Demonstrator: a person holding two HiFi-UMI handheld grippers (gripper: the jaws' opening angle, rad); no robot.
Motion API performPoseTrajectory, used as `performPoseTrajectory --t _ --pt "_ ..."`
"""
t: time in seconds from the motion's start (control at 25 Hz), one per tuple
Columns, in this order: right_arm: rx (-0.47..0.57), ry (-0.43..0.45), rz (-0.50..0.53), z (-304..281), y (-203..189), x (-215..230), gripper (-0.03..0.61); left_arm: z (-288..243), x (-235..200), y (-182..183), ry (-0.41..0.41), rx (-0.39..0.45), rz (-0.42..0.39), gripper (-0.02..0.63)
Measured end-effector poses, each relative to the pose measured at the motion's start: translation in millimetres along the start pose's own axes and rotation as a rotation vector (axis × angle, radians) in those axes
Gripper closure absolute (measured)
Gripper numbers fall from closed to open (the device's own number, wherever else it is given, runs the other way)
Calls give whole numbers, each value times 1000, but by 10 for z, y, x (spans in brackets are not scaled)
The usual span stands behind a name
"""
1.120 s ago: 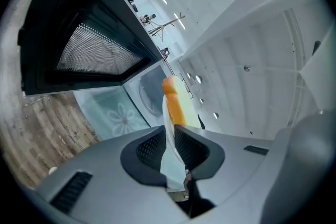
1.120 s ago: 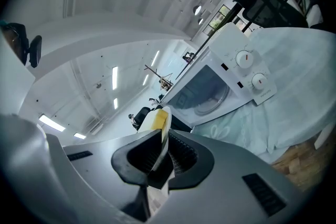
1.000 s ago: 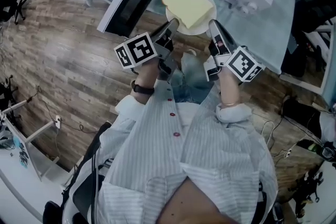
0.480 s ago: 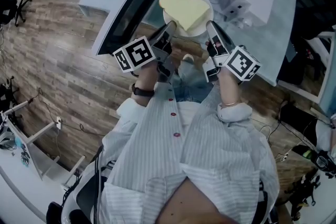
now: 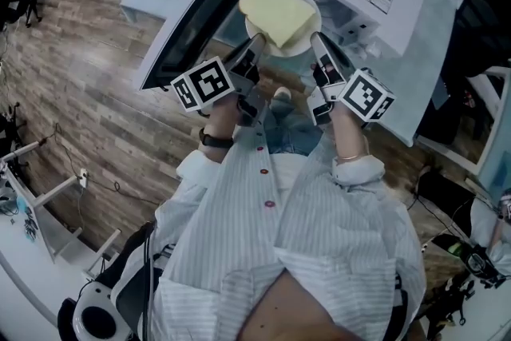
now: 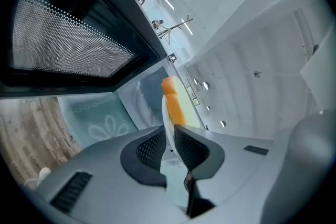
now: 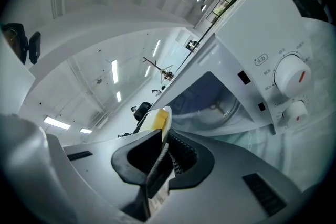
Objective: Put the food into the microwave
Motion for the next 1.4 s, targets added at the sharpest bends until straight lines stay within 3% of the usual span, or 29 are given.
performPoseTrajectory --t 0.76,1.4 --pt "2 -39 10 -10 -21 26 523 -45 -61 32 6 -49 8 565" --pt "3 -160 -72 -272 -194 357 522 -367 -466 109 30 -176 9 565"
Point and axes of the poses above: the fingertips, and each gripper's own axes: z backward along the fingers, x to its right, y out of its top, the point moved 4 cm from there along z, backward along the fingers, and after that the axes turned 5 degrees about -y, right-handed, at the moved point
